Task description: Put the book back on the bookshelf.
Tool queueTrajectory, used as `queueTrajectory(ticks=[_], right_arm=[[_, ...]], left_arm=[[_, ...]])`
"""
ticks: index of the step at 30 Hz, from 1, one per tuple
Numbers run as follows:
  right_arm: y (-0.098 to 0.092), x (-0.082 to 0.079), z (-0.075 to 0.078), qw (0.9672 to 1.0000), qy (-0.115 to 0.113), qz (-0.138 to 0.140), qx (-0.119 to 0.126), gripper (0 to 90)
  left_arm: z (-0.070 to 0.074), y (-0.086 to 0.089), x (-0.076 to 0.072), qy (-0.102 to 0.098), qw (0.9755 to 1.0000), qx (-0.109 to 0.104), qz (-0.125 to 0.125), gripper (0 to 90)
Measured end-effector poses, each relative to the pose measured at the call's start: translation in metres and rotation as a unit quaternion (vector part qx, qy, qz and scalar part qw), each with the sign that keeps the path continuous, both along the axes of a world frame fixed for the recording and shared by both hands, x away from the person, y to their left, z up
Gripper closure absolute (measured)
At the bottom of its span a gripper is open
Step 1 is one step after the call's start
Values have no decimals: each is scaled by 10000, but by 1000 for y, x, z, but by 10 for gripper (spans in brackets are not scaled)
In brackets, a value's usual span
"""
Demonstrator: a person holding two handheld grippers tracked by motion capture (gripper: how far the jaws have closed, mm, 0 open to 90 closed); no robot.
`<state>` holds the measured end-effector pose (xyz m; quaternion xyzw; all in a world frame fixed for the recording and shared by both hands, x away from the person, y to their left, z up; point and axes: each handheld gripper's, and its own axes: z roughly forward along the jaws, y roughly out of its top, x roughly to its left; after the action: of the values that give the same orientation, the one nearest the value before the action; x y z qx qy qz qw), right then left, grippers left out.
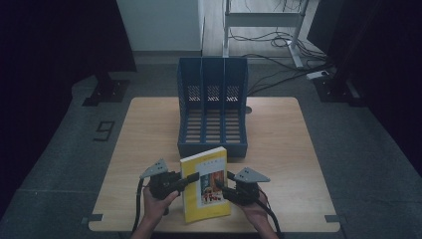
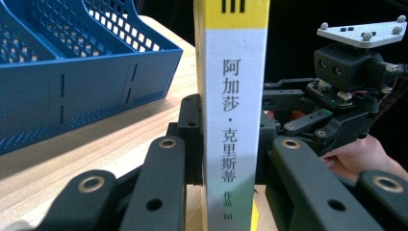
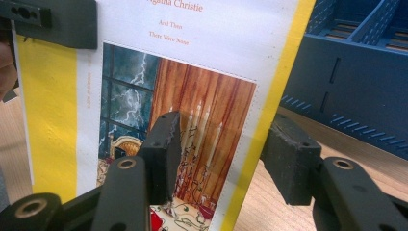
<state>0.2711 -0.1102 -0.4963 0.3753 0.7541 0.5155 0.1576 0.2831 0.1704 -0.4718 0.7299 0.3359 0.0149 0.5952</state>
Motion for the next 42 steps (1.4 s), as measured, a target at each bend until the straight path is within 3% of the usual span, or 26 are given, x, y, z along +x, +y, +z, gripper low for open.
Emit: queueTrajectory(ticks=[10,17,27,36,42], right_arm=[[3,-3,1,9998,-156,132,-14,489],[3,-2,0,9997,-154,166,20,488],[3,-2,-1,9997,-157,185,67,488],[2,0,-3,9995,-146,214,190,483],[-2,-2,-3,9991,-241,181,296,410]], left_arm=[[2,1,-2,-36,10000,44,60,738],[2,1,-2,-6,10000,28,38,753],[4,0,-5,-62,9998,177,50,753],[0,2,-3,-30,10000,-39,71,757],[-1,8,2,108,9996,-258,106,758]])
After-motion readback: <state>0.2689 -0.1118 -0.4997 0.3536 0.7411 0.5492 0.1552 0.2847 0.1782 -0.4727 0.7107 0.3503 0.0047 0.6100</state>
